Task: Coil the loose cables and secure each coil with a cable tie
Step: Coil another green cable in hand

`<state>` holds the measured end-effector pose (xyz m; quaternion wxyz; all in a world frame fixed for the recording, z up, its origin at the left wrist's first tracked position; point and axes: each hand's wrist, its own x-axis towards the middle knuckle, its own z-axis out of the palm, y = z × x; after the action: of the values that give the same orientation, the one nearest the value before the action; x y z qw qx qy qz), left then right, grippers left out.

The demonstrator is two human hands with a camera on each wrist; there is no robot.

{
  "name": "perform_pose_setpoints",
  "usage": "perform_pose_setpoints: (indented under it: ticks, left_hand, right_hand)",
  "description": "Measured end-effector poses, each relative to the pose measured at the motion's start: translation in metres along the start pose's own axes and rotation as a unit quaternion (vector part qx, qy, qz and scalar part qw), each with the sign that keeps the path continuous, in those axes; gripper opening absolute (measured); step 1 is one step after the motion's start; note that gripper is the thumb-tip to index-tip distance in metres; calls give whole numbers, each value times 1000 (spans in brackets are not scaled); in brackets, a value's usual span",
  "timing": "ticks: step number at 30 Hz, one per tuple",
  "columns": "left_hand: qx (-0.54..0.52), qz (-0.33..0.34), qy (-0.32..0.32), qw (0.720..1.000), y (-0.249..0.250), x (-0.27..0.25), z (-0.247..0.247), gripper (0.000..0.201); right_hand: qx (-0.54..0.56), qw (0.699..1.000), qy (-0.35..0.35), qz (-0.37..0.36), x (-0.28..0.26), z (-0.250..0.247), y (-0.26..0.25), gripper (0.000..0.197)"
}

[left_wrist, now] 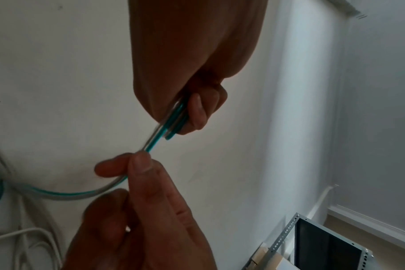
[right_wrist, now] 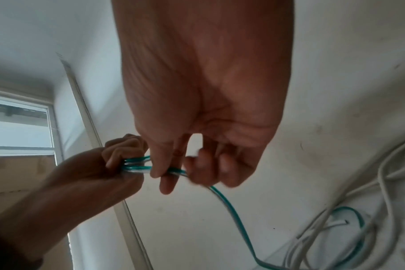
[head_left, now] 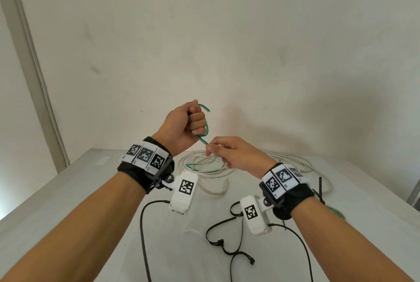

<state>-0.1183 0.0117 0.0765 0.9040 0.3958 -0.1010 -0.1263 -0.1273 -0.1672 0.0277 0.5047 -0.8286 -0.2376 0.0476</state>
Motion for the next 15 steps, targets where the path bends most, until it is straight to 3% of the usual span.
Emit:
perform_pose_setpoints:
  ticks: [4,8,11,15]
  left_hand:
    - [36,4,-18,999,8,-6,6,44]
    - [90,-13,-41,995,5,-16,13,43]
    - [112,-45,-58,991,-1,-21,14,44]
    - [132,-80,-72,985,-3,-24,13,47]
  right_hand:
    - [172,985,-9,26,-1,2,-6,17]
    - [393,914,88,54,4,6,-15,21]
    - [420,895,139,58,9,7,-18,22]
    - [374,909,166,82,10,0,-23,7]
